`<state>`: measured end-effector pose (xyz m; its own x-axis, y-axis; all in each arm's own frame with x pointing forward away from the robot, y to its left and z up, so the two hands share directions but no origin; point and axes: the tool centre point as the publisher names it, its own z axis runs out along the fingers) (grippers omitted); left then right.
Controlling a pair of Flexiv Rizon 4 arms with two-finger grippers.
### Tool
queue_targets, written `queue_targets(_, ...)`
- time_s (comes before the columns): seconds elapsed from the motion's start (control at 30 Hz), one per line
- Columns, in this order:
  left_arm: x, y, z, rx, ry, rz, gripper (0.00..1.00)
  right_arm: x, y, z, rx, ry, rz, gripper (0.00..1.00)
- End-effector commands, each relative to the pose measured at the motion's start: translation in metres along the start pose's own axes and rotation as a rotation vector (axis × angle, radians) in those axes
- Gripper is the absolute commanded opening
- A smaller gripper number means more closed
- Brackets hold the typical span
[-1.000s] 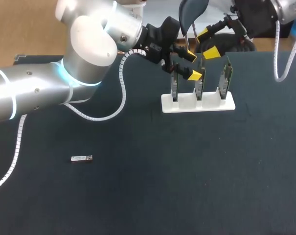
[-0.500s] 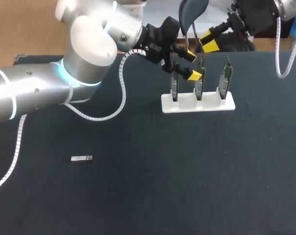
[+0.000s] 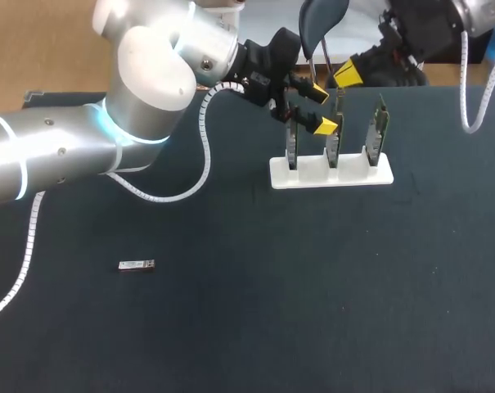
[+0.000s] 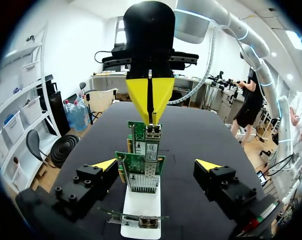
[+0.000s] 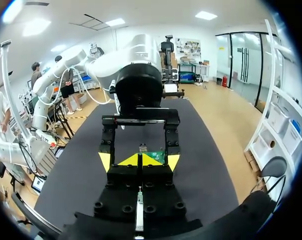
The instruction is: Pick up the optical module with the left hand, and insert it into the network port with the right hand.
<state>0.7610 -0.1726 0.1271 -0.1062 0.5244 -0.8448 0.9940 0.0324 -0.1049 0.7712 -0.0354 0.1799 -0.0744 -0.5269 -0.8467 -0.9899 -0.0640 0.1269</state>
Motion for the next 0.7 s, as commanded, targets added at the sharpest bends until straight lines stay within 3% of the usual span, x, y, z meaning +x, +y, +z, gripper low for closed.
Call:
queue_targets(0.03,-0.001,0.002,0.001,0.003,0.005,-0.001,1.0,0.003,-0.001,0.003,-0.002,0.004,0.006,0.0)
queue_targets(0.7,-0.001,0.002,0.001,0.003,0.005,-0.001,1.0,0.032,-0.01,0.016,-0.016,0.055,0.089,0.0)
